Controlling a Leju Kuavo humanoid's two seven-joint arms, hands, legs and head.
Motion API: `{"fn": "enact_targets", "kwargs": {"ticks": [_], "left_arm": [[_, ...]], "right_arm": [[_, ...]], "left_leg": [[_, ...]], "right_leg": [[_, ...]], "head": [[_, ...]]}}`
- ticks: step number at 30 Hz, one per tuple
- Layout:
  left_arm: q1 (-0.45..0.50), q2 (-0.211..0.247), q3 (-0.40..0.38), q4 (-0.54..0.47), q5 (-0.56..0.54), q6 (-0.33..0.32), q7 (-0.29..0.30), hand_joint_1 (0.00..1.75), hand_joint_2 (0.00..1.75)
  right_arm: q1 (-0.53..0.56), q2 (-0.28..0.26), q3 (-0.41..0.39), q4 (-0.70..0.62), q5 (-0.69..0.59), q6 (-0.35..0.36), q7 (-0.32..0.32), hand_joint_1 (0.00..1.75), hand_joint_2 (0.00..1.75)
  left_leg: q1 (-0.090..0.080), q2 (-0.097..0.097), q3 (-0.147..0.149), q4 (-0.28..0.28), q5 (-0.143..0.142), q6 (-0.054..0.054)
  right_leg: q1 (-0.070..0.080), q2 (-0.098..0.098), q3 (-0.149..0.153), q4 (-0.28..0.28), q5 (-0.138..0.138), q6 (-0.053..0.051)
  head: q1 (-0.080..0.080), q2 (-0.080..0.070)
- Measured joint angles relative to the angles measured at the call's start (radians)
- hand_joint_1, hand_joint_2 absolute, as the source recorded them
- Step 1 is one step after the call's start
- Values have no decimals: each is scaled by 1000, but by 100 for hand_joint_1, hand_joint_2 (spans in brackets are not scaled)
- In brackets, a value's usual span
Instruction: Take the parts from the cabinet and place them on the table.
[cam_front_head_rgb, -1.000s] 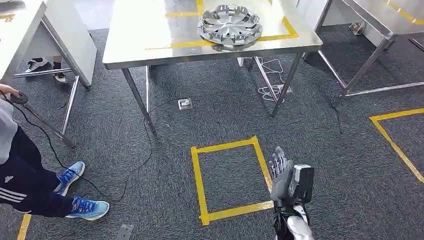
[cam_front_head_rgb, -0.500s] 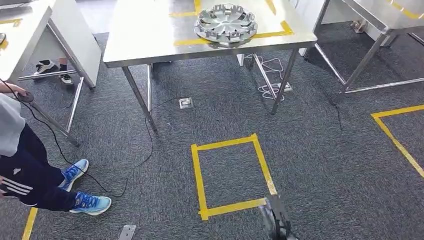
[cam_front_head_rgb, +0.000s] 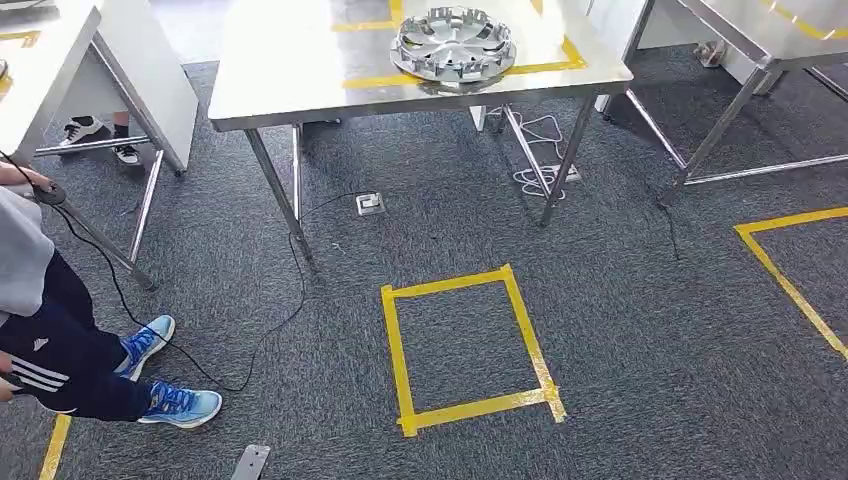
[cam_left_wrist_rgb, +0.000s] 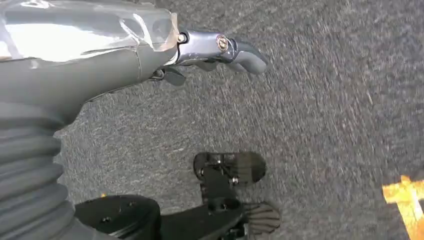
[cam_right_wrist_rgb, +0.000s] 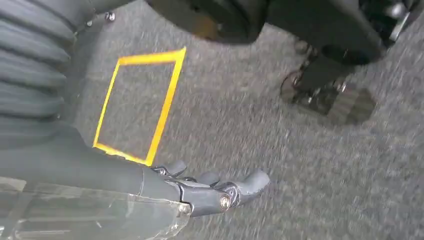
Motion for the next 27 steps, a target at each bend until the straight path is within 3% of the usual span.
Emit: {"fn": "enact_targets", "kwargs": {"ticks": [13,14,15,16,22,23,27], "left_arm": [[-4,2,-19,-1,14,0,13,0,175],[-4,3,-20,-1,16,1,13,0,175],[-4,3,-21,-1,16,2,14,0,175],[-4,4,-24,-1,18,5,15,0,0],[-4,13,-35,-1,27,33,-3,0,0],[-4,16,-35,-2,29,38,-8,0,0],[-4,24,-48,-6,14,39,-18,0,0]], "right_arm": [[-11,0,29,10,11,-11,-22,0,175],[-11,0,30,11,8,-11,-25,0,0],[-10,0,31,12,6,-11,-31,0,0],[-9,0,32,13,5,-11,-35,0,0],[2,4,34,19,-26,-21,-53,0,0],[5,5,34,19,-30,-29,-64,0,175],[11,10,27,20,-69,-62,-111,0,175]], "left_leg": [[1,0,-1,0,3,2],[1,0,-1,0,4,2],[1,0,-1,0,4,2],[1,0,-1,0,4,2],[1,0,-1,0,4,2],[1,0,-1,0,4,2],[1,0,-1,0,4,2]], "right_leg": [[1,0,-1,0,3,-2],[1,0,-1,0,3,-2],[1,0,-1,0,3,-2],[1,0,-1,0,3,-2],[1,0,-2,0,3,-2],[1,0,-2,0,3,-2],[1,0,-2,0,3,-2]], "head": [[0,0],[0,0],[0,0],[0,0],[0,0],[0,0],[0,0]]}}
